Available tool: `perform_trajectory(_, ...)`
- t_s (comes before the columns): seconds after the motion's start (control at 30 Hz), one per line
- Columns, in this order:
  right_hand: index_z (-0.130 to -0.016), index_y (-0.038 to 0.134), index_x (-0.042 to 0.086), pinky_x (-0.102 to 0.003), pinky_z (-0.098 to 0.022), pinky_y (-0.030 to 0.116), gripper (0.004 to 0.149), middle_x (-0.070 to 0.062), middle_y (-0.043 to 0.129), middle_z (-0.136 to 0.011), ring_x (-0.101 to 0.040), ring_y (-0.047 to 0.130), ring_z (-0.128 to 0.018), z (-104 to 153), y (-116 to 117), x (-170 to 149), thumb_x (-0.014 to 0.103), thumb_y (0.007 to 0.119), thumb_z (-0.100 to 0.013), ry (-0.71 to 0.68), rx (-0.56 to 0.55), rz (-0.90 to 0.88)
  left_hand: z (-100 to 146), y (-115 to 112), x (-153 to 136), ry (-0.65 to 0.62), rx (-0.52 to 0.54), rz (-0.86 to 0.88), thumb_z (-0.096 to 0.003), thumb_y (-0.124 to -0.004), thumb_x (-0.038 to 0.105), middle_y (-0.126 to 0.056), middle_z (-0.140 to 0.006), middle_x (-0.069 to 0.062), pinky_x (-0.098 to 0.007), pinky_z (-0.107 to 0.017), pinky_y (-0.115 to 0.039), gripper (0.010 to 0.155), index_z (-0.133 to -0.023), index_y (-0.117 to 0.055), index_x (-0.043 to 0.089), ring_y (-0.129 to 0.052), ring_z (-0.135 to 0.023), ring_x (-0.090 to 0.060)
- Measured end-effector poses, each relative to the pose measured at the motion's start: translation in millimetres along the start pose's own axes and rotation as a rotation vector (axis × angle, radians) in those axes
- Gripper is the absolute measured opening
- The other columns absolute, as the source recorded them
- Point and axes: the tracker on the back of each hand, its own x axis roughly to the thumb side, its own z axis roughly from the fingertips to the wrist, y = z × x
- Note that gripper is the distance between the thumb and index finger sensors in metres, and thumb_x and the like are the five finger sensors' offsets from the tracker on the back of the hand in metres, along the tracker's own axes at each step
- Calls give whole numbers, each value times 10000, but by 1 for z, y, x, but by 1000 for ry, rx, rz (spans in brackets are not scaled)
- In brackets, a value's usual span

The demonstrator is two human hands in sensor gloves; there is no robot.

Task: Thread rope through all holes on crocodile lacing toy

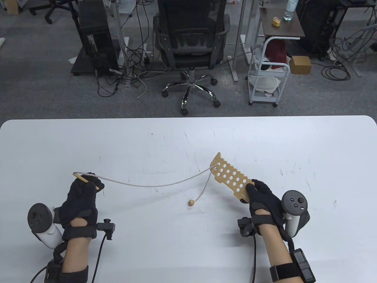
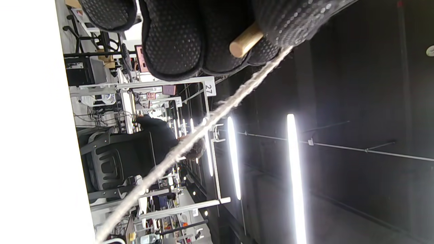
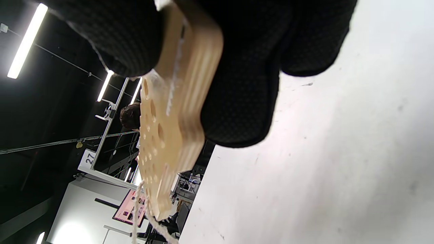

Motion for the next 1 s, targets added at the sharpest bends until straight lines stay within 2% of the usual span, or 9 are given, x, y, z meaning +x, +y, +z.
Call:
perform_trajectory(0.2,-840,800,96,-484,-479,802,469,-46,1034,-645,-256,1103,-450,6,6,6,352,839,-448,-34,33,-9,-1,-11,-5,11,-63,-13,-443,-778,384,-864,-769,59,-539,-729,-625,650,-1029,-498,349,-911,-719,-235)
perform_trajectory(0.53,-839,801,95,-484,-478,803,470,-46,1037,-641,-254,1105,-448,17,14,15,352,840,-448,-87,82,-6,0,-28,-8,20,-154,-110,-438,-786,404,-880,-860,28,-555,-722,-635,498,-921,-696,322,-927,-779,-268)
perform_trajectory(0.73,-838,801,94,-482,-477,804,472,-44,1036,-641,-255,1104,-448,23,19,21,353,841,-445,-119,110,-3,1,-37,-12,23,-177,-135,-431,-793,451,-896,-850,11,-554,-718,-638,477,-879,-774,290,-934,-765,-265)
perform_trajectory(0.93,-837,802,93,-482,-476,805,473,-45,1037,-640,-253,1105,-448,31,26,26,352,842,-443,-154,153,2,2,-47,-14,25,-222,-169,-423,-789,412,-933,-764,21,-553,-707,-658,497,-896,-750,263,-975,-672,-237)
perform_trajectory(1.0,-837,801,91,-482,-476,805,471,-46,1036,-641,-254,1105,-448,34,29,28,351,840,-446,-166,171,5,3,-50,-15,21,-238,-178,-427,-790,394,-925,-763,39,-549,-709,-656,565,-965,-661,274,-968,-676,-238)
